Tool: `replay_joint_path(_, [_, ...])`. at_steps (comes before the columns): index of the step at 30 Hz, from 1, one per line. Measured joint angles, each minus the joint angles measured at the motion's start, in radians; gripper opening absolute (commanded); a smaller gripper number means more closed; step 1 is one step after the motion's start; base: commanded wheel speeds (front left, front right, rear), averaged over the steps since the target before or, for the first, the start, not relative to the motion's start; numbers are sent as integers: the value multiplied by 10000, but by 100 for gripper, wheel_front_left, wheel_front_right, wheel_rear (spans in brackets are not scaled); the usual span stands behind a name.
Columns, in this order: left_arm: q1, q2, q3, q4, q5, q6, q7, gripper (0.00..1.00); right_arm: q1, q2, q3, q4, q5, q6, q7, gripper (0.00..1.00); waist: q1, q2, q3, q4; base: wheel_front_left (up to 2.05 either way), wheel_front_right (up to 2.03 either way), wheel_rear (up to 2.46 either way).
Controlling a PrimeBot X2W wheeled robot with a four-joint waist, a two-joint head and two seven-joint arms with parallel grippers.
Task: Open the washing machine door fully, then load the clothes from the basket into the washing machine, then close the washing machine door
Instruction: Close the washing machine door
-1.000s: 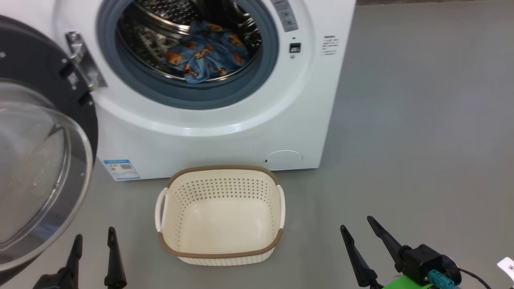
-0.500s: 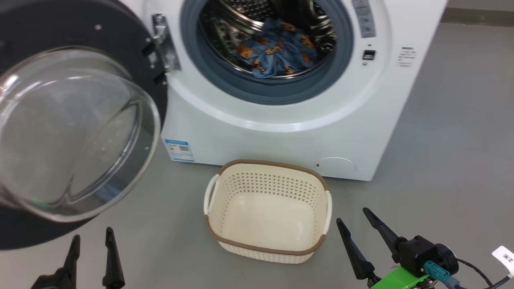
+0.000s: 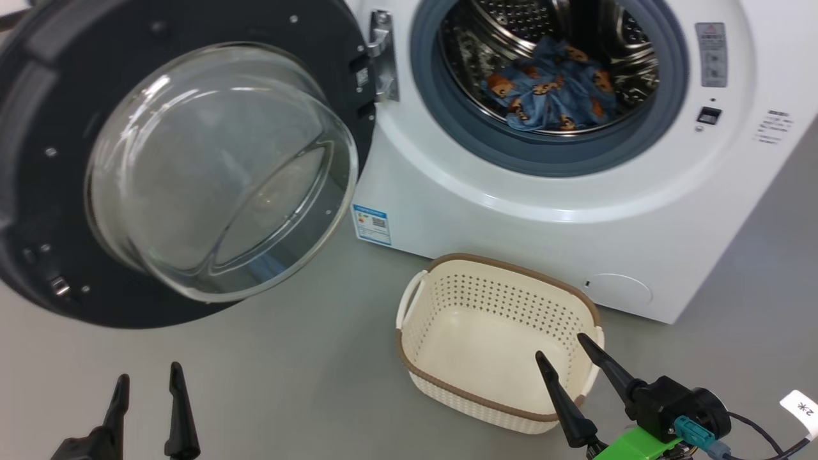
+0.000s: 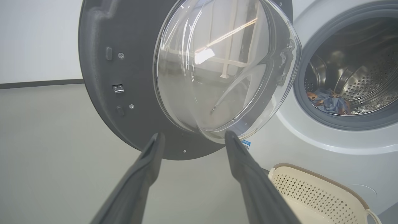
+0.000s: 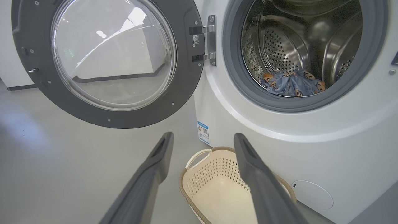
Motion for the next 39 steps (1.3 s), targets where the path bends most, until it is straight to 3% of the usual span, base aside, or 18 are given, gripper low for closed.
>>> replay_joint_path(10, [23, 0, -8, 2, -59, 35, 0, 100, -1, -10, 46, 58, 0, 0, 0, 100, 0, 0, -105, 939, 0, 0, 0])
replay_joint_path(20, [139, 0, 165, -19, -186, 146, 0, 100, -187, -56, 226, 213, 27, 0, 0, 100, -1, 0, -21, 1100, 0, 0, 0])
replay_joint_path(21, [139, -4, 205, -8, -364, 201, 0, 67, -232, -58, 240, 213, 31, 0, 0, 100, 0, 0, -25, 1101, 0, 0, 0])
replay_joint_path(22, [139, -6, 276, 31, -639, 203, 0, 5, -248, -58, 257, 213, 31, 0, 0, 100, 0, 0, -28, 1101, 0, 0, 0])
replay_joint_path(23, [138, -15, 399, 82, -986, 209, 0, 0, -247, -58, 270, 217, 31, 0, 0, 100, 0, 0, -32, 1101, 0, 0, 0])
replay_joint_path(31, [-559, 65, 2339, 1170, -3919, -366, 245, 0, -240, -38, 232, 211, 31, 0, 0, 100, 0, 0, 26, 1104, 0, 0, 0])
replay_joint_path(36, [-2164, 1089, 3695, 1854, -5894, -439, 1929, 0, -234, 19, 174, 199, 31, 0, 0, 100, 0, 0, 77, 1095, 0, 0, 0])
replay_joint_path(39, [-3238, 1695, 4575, 2297, -7246, -21, 3066, 0, -234, 52, 180, 201, 31, 0, 0, 100, 0, 0, 89, 1012, 0, 0, 0])
